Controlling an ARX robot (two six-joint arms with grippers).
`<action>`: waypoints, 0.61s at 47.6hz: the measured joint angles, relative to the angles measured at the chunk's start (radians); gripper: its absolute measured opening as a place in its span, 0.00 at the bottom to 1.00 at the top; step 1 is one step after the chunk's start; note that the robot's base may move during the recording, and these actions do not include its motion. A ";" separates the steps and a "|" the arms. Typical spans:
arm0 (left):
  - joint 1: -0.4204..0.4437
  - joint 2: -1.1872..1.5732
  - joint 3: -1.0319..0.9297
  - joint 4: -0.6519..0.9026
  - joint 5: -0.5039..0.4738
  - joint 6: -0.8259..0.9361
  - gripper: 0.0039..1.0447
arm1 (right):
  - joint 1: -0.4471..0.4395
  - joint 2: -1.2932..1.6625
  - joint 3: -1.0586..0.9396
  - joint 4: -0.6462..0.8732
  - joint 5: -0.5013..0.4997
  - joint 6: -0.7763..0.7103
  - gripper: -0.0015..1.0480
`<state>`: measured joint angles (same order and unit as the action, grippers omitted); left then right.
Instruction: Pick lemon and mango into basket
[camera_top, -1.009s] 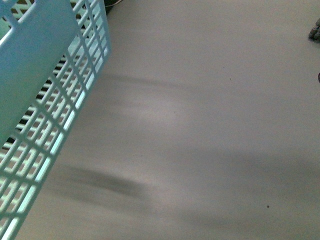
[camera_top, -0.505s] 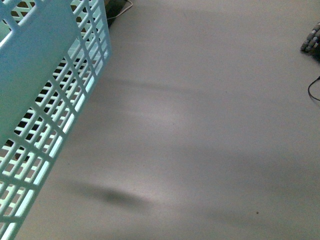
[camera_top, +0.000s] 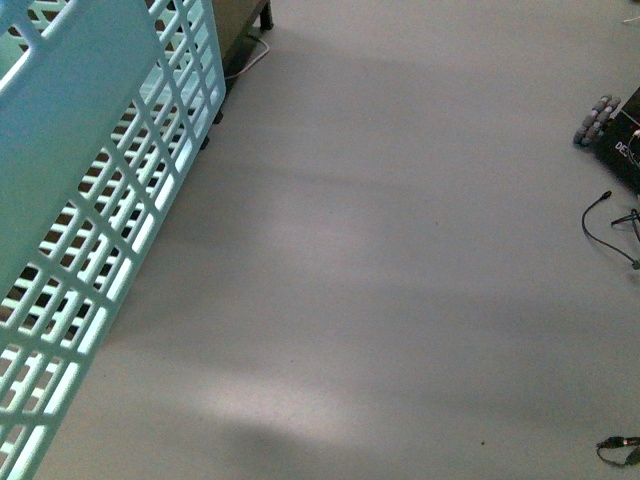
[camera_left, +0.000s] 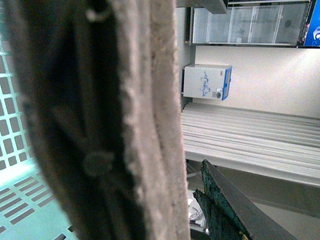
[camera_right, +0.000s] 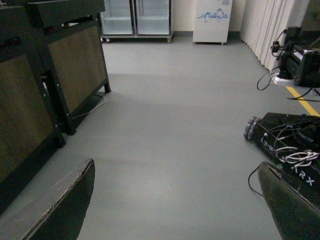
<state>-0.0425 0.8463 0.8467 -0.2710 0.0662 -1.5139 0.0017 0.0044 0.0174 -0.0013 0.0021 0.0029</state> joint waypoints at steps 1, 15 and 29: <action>0.000 0.000 0.000 0.000 0.000 0.001 0.27 | 0.000 0.000 0.000 0.000 0.000 0.000 0.92; 0.000 0.000 0.000 0.000 -0.002 0.000 0.27 | 0.000 0.000 0.000 0.000 0.000 0.000 0.92; 0.000 0.000 0.000 0.000 -0.002 0.001 0.27 | 0.000 0.000 0.000 0.000 0.000 0.000 0.92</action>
<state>-0.0422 0.8463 0.8467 -0.2710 0.0639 -1.5131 0.0017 0.0044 0.0174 -0.0013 0.0021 0.0029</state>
